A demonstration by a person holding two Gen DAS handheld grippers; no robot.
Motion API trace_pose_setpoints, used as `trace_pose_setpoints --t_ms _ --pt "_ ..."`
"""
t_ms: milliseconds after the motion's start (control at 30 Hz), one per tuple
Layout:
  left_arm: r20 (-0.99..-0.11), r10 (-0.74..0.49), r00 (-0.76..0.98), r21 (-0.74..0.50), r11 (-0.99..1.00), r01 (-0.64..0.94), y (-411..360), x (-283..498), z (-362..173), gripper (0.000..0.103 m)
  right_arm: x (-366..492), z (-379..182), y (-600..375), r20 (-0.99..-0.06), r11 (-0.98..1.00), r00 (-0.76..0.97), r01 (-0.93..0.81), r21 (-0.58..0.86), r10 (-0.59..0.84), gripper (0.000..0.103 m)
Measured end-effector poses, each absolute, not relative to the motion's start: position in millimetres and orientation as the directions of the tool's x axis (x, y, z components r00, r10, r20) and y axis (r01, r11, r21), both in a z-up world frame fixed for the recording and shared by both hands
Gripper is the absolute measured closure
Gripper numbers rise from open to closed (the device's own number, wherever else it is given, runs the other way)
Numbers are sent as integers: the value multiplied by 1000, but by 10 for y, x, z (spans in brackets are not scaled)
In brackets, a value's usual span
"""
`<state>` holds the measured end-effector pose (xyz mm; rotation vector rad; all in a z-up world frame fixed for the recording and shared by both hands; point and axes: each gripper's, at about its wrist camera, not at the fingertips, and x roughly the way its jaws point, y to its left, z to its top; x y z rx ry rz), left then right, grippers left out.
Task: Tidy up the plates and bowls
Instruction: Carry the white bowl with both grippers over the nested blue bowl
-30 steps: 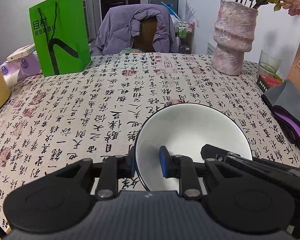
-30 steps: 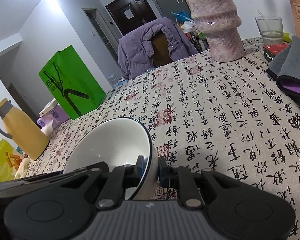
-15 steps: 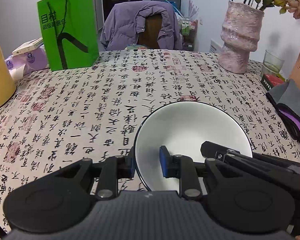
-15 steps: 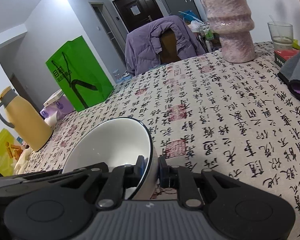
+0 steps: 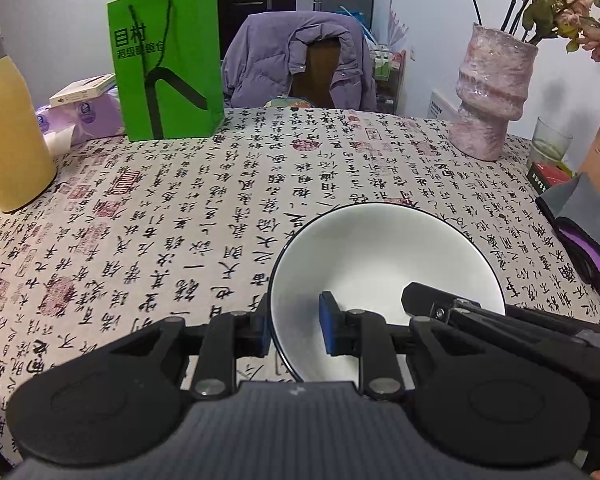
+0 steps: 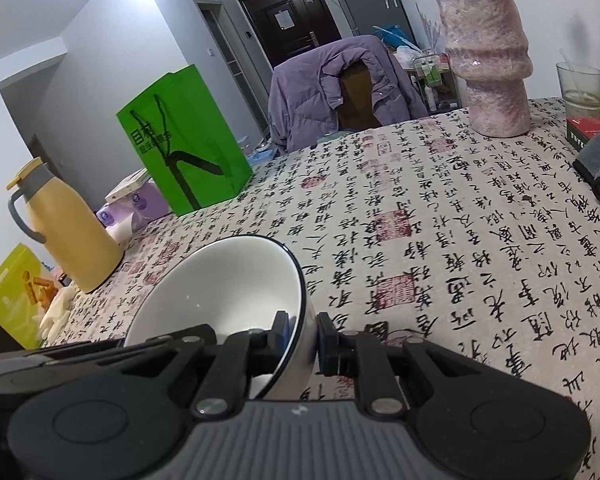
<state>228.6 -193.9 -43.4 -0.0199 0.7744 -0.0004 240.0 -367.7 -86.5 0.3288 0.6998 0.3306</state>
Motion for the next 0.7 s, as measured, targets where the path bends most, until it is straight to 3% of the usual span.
trace_pose_setpoints --t_ms 700 --pt "-667 1 745 -45 998 -41 -1474 1868 -258 80 2028 -639 -3205 -551 900 725 -231 369 412 89"
